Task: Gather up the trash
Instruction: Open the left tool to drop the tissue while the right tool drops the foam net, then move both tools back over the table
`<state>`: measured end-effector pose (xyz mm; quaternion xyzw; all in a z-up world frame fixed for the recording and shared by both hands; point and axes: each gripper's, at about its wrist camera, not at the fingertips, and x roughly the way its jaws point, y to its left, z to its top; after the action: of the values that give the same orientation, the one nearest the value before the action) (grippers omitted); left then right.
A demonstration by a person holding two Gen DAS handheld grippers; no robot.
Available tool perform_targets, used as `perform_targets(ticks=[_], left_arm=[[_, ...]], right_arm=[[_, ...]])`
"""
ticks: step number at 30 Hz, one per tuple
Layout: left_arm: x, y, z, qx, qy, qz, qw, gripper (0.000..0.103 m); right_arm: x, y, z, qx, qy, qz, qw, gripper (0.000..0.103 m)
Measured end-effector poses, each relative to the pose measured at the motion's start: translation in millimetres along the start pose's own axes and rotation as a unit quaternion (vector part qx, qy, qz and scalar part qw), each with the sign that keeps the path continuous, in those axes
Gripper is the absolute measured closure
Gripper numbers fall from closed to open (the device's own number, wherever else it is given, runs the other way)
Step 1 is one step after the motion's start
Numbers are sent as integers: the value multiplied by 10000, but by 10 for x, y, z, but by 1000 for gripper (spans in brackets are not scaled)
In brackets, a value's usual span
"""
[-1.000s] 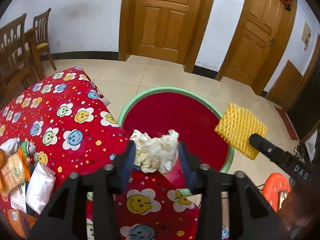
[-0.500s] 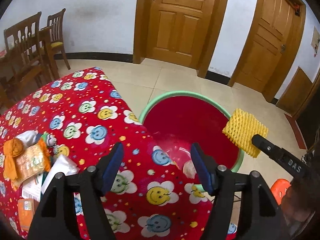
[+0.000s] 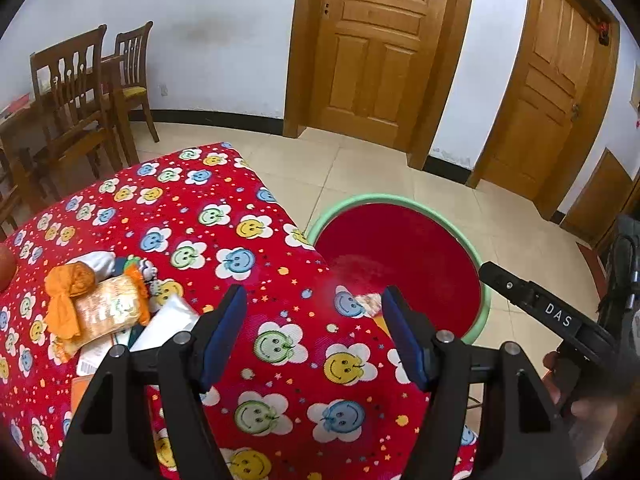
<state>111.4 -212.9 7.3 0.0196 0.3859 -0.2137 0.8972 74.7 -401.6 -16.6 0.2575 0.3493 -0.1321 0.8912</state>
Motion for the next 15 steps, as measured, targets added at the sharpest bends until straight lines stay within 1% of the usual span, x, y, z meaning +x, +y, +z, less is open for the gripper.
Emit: perform_targets(ticks=[4,6,10,15], left_arm=[[-136,60,-15,-54,-97,78,9999,34],[-195,98,-27,-108,-124,106,9998,34],[-321,196,-61,-226,-166,216,9994,33],[-473,327,-113,-369,-236,315,9985,33]], right_arm=[[-92,44,-3,-2,-20,54,10000,44],[-150,71,-12,15,-57,73,10000,38],[-269,159,-41,-11,-113,190,9998,35],[-437,279,-98,-74,-199,315,9993,30]])
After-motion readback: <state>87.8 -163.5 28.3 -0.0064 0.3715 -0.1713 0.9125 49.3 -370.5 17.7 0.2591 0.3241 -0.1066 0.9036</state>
